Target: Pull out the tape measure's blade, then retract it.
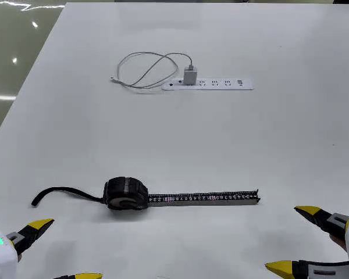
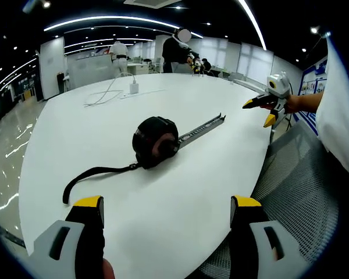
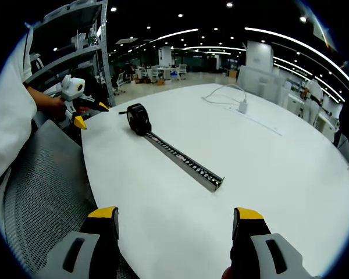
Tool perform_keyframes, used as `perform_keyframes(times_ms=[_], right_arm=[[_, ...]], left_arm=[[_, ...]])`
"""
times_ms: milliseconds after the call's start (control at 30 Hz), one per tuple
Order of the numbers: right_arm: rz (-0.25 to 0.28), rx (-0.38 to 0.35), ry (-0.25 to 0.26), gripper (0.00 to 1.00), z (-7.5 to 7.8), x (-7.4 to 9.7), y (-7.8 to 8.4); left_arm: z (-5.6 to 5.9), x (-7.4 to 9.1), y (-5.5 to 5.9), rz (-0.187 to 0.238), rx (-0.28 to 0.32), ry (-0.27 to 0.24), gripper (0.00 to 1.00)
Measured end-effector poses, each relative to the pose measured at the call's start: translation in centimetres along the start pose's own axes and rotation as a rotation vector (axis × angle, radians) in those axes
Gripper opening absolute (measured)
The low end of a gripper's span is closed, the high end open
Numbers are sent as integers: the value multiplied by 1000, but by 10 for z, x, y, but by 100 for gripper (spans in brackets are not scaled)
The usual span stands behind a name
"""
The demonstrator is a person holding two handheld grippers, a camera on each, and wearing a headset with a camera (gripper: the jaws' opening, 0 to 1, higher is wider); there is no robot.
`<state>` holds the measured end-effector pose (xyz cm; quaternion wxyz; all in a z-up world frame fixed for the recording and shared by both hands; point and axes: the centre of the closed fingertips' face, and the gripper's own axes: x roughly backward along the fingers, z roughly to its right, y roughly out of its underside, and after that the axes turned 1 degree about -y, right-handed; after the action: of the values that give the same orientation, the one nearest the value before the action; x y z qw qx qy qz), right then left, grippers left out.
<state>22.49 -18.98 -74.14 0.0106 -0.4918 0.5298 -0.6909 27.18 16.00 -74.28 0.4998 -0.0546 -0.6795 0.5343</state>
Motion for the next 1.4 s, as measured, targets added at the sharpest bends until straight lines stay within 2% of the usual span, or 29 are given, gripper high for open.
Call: perform_keyframes(times_ms=[233, 500, 667, 933, 1100, 1400], right_arm=[[2, -22, 1, 83, -11, 7, 9], [7, -41, 15, 82, -19, 10, 17], [10, -53, 23, 83, -17, 11, 20], [19, -52, 25, 83, -14, 12, 14], [0, -45, 16, 82, -16, 10, 18], [4, -45, 17, 82, -16, 12, 16]], left_arm=[[-1, 9, 9, 1, 34, -24, 90], [-2, 16, 9, 7, 60, -44, 90], [1, 14, 7, 11, 70, -43, 90], [2, 13, 5, 14, 73, -38, 90], [2, 13, 4, 16, 77, -41, 90], [4, 12, 3, 17, 71, -38, 90]])
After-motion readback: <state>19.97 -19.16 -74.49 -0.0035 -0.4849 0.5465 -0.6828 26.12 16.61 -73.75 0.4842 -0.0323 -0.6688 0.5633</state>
